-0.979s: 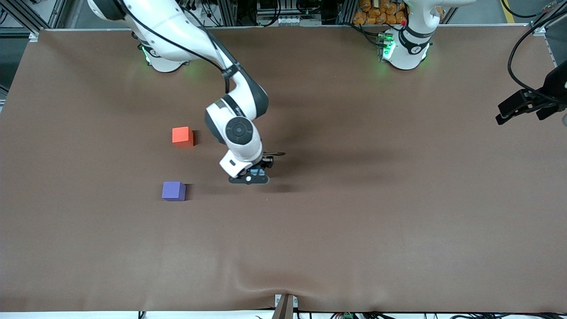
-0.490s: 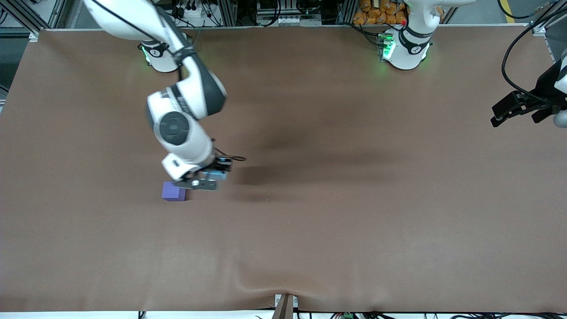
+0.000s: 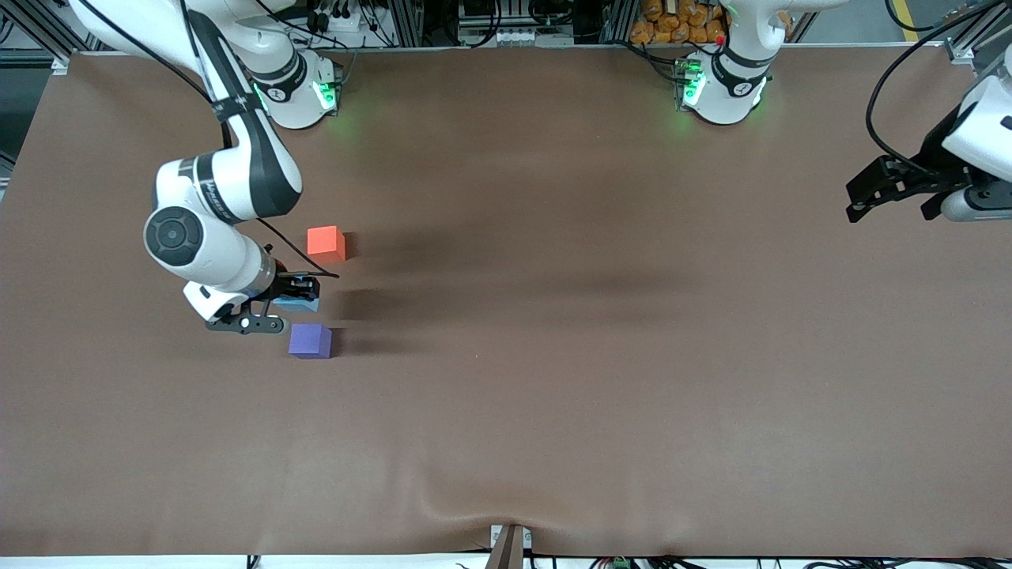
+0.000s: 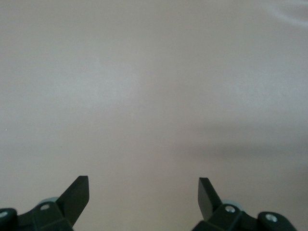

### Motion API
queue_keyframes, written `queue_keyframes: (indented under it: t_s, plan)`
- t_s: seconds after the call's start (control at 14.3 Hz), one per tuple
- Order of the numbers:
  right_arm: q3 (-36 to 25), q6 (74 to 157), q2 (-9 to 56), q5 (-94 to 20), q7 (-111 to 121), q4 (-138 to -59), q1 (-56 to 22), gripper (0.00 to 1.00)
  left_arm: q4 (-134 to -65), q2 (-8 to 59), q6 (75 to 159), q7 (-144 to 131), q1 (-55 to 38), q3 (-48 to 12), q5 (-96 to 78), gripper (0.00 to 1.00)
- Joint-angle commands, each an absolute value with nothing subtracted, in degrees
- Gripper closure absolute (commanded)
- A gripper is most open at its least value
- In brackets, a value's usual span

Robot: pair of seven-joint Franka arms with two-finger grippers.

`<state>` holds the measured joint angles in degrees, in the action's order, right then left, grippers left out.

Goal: Place blue block between orange and purple blocks
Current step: 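Carry the blue block with the right gripper toward the orange block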

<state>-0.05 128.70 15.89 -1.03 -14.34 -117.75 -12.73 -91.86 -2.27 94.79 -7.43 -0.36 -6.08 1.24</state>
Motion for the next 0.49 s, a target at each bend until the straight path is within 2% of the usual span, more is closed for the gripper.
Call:
queue_keyframes:
  t_s: [0.0, 0.42]
  plan:
    - [1.1, 137.0, 14.2, -0.5, -14.2, -126.2, -12.3, 0.74, -93.3, -3.9, 95.2, -7.0, 2.1, -7.7, 1.7, 0.00]
    - [1.1, 137.6, 16.7, -0.5, -14.2, -126.9, -12.5, 0.74, -93.3, -3.9, 95.2, -6.6, 3.0, -9.0, 1.7, 0.00]
